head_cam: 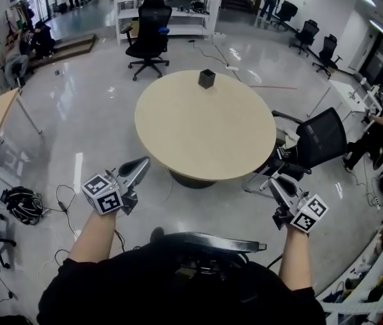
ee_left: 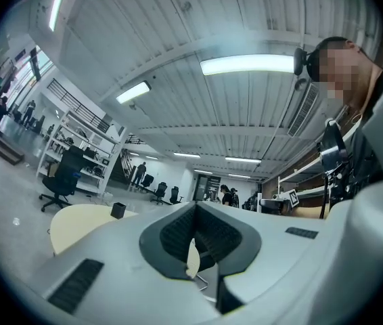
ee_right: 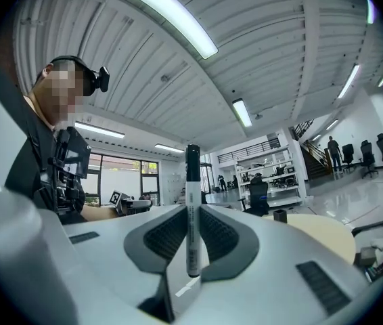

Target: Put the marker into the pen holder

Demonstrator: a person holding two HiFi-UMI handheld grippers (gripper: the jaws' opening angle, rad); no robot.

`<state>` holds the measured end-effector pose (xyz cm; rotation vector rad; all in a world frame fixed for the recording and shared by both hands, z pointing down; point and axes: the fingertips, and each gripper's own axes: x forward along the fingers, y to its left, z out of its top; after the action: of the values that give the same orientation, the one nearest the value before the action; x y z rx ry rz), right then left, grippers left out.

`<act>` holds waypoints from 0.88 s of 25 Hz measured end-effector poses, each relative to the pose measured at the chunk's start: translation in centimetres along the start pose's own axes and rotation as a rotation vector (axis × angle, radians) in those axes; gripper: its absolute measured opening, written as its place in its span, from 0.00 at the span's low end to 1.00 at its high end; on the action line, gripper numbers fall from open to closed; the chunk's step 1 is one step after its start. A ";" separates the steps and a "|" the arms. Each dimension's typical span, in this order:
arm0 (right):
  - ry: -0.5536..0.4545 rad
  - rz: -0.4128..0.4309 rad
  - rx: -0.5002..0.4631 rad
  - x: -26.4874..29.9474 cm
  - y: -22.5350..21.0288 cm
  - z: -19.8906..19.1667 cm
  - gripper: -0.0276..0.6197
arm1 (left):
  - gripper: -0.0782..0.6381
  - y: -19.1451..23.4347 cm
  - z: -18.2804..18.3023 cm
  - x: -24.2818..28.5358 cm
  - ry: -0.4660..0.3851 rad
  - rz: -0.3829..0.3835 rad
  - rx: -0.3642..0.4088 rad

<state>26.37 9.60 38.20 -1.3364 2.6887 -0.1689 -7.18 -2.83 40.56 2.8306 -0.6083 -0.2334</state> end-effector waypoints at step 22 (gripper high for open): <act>-0.034 -0.015 0.005 22.8 -12.0 1.0 0.14 | 0.10 21.3 4.3 10.5 0.090 -0.115 0.006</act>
<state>22.30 -15.80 37.57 -1.3463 2.6493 -0.1531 -6.76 -26.99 40.91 2.8669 -0.4294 -0.1232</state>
